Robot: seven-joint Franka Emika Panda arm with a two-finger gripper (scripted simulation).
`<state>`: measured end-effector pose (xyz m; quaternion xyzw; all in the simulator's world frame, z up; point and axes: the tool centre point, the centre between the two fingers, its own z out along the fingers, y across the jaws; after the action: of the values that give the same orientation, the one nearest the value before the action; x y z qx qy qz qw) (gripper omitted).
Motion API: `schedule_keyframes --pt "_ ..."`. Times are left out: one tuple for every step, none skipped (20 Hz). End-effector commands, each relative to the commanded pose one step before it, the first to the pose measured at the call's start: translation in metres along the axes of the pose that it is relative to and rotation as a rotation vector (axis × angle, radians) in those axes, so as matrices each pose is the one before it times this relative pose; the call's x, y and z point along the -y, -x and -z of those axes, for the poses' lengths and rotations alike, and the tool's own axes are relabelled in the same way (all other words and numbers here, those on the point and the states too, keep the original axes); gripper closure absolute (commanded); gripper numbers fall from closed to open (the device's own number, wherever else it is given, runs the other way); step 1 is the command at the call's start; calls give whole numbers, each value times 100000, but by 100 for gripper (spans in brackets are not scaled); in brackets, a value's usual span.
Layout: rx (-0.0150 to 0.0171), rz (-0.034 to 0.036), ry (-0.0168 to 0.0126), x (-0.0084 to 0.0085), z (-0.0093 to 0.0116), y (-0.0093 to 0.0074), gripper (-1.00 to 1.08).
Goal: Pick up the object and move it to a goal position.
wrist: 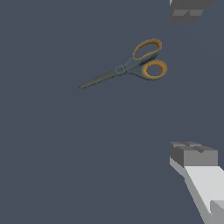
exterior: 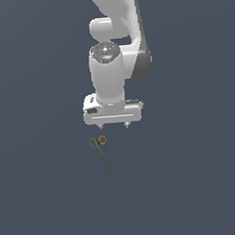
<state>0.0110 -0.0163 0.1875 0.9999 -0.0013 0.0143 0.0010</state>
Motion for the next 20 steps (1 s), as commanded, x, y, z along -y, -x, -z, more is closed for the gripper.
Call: schedule_keyframes --pt "350 1466 48 -794 -1201 -453 -92" --pt "134 741 12 -376 -574 -213 -92" --pt "144 798 8 -412 -626 -218 -92" --pt "155 860 3 -447 -680 -220 -92" --pt "166 919 -2 -483 -736 -218 -92" --pt "176 980 -9 -519 -793 -212 -92" --pt "185 1035 -17 -553 -847 -201 -92" --pt "179 1006 -24 -541 -833 -173 -92" --pt "167 942 -29 -513 -790 -141 -92" --pt "156 883 -33 -479 -746 -114 -92" --pt "143 818 -35 -450 -699 -89 -92" --pt "132 760 -37 -415 -652 -69 -92" --pt "120 696 -37 -383 -604 -51 -92" --pt "109 634 -37 -351 -554 -37 -92" --pt "98 577 -36 -315 -504 -26 -92" --pt "87 513 -34 -283 -453 -16 -92" --pt "77 456 -31 -247 -402 -9 -92" --pt "65 390 -28 -217 -349 -3 -92" --pt "55 333 -25 -181 -296 0 -92" --pt "45 272 -21 -148 -243 2 -92"
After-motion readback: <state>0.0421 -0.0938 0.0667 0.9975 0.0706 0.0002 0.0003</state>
